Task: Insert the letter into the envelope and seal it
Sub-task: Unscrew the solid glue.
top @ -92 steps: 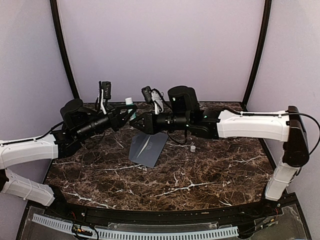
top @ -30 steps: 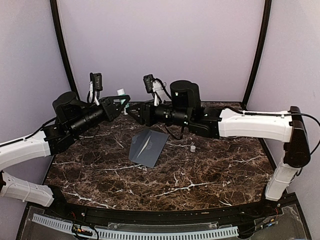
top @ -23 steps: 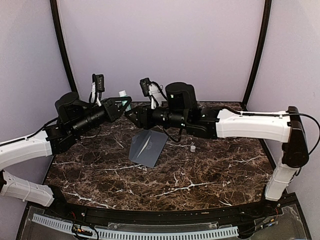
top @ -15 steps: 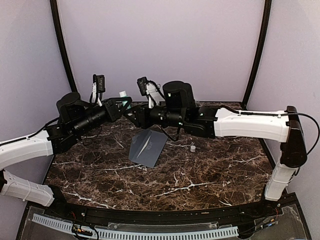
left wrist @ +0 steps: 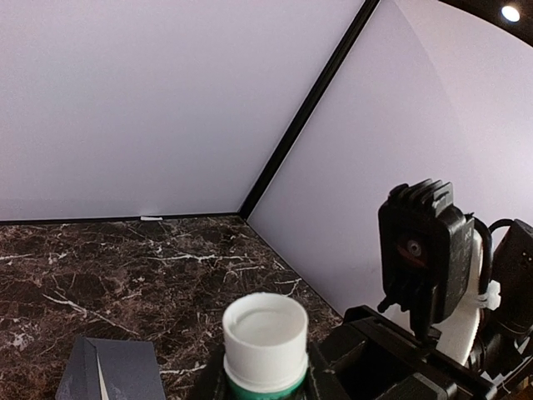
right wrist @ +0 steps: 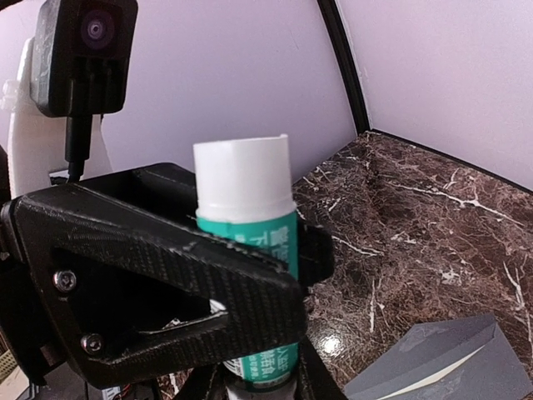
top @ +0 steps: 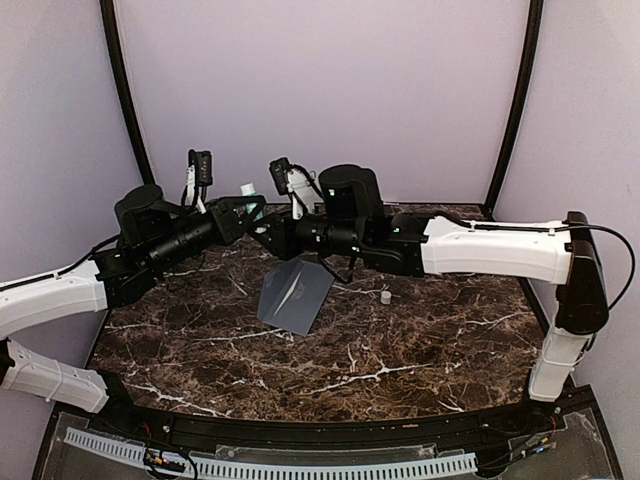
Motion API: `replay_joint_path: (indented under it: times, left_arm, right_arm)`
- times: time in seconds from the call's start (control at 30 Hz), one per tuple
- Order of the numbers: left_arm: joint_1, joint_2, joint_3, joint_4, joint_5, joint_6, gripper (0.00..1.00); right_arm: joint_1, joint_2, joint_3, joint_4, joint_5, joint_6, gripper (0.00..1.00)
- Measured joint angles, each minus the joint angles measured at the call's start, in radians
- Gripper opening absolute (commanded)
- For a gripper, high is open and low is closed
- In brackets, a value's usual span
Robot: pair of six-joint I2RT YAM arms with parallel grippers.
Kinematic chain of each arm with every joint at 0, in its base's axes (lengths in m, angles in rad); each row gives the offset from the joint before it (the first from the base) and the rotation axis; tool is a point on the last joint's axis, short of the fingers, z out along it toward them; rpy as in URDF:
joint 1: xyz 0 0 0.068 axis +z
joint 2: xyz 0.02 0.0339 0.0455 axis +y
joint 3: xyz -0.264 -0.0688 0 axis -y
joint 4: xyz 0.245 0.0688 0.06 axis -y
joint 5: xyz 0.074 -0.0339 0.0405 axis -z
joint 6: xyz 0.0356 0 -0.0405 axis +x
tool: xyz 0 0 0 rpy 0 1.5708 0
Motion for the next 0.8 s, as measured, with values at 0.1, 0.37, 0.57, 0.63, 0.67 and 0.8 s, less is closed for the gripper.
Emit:
replay_joint_path:
  times: [0.1, 0.37, 0.57, 0.63, 0.67, 0.8]
  left_arm:
    - [0.000, 0.000, 0.000, -0.001, 0.003, -0.003, 0.00]
    - [0.001, 0.000, 0.000, 0.003, 0.059, 0.009, 0.00]
    - [0.026, -0.014, -0.022, 0.089, 0.266, 0.002, 0.00]
    - [0.040, -0.021, -0.032, 0.142, 0.355, -0.016, 0.00]
    - [0.045, -0.024, -0.038, 0.177, 0.400, -0.029, 0.00]
    - [0.053, -0.027, -0.053, 0.273, 0.530, -0.072, 0.00]
  right_arm:
    - [0.000, 0.000, 0.000, -0.001, 0.001, -0.006, 0.14]
    - [-0.018, -0.023, -0.063, 0.072, -0.084, -0.003, 0.09]
    - [-0.063, -0.080, -0.191, 0.262, -0.327, 0.059, 0.09]
    - [-0.069, -0.087, -0.210, 0.328, -0.408, 0.084, 0.10]
    - [-0.072, -0.090, -0.219, 0.362, -0.446, 0.097, 0.10]
    - [-0.073, -0.095, -0.251, 0.473, -0.557, 0.146, 0.10]
